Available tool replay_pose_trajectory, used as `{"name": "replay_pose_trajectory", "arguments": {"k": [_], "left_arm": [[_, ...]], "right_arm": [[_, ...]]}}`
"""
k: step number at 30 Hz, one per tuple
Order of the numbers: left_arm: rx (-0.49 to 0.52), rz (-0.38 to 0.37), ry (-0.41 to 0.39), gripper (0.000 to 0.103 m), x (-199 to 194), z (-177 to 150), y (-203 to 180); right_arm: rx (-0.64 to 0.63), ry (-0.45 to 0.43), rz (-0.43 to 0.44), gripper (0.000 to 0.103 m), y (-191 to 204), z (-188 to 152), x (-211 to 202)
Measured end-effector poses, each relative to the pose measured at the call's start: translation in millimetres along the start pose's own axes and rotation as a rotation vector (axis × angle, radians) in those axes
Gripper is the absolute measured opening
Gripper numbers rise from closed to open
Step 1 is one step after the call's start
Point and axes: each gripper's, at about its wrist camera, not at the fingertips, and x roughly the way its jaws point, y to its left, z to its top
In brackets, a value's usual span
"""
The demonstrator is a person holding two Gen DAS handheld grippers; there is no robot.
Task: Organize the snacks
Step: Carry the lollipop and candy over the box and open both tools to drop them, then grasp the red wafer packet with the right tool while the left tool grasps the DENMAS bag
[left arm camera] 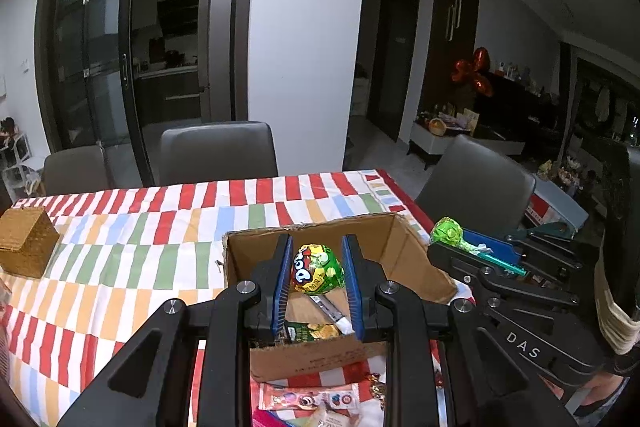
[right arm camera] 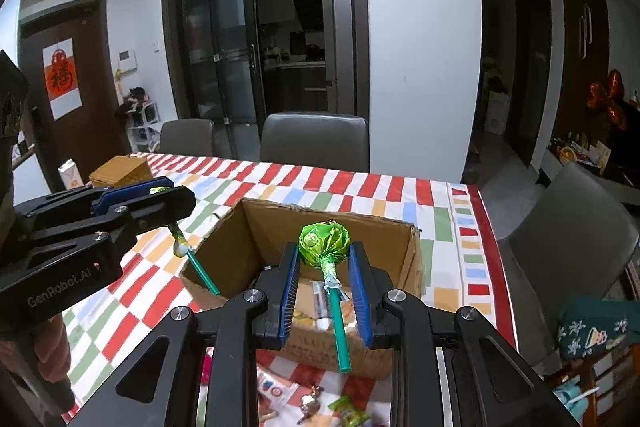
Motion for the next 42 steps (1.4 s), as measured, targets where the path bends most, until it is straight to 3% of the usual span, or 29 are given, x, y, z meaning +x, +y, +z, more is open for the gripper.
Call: {"name": "replay_pose_trajectory", "arguments": {"k": [8,10,11,12,14,22,35,39,42], "left_arm": [[-0.007,0.029,0.056,0.027,37.6,6.9,9.8],[-0.013,0.057,0.071,0.043,42.5,7.3,10.1],[-0.017,0.065,0.067,0.052,41.6,6.7,10.6],[-0.017,0.07,0.058,0.054,39.7,5.7,11.1],[-0.007,0.087,0.051,0.055,36.9,2.3,12.7],[0.044,0.115,0.033,0.06,7.6,-22.7,-0.6],[0.013,0.113,0.094,0.064,-24.1,-79.2,-19.4],[-0.01,0.11,0.119,0.066,-28.0,-95.6,-20.8],[-0.022,0.11,0.141,0.067,-28.4,-107.4,-22.3]], "right_arm": [[0.006,0.05,-0.007,0.026,-5.4,3.8,31.5],[0.006,0.063,-0.006,0.026,-5.9,3.2,39.1],[0.006,0.074,-0.019,0.031,-6.3,3.0,44.4],[0.01,0.084,-0.033,0.044,-6.9,3.2,47.5],[0.023,0.084,-0.055,0.049,-8.7,0.7,48.4],[0.036,0.055,-0.047,0.049,-7.0,-19.0,24.2],[0.046,0.062,-0.094,0.053,-2.4,-69.0,-20.5],[0.058,0.07,-0.111,0.064,-3.7,-80.7,-26.9],[0.062,0.078,-0.131,0.066,-3.5,-91.6,-28.9]]}}
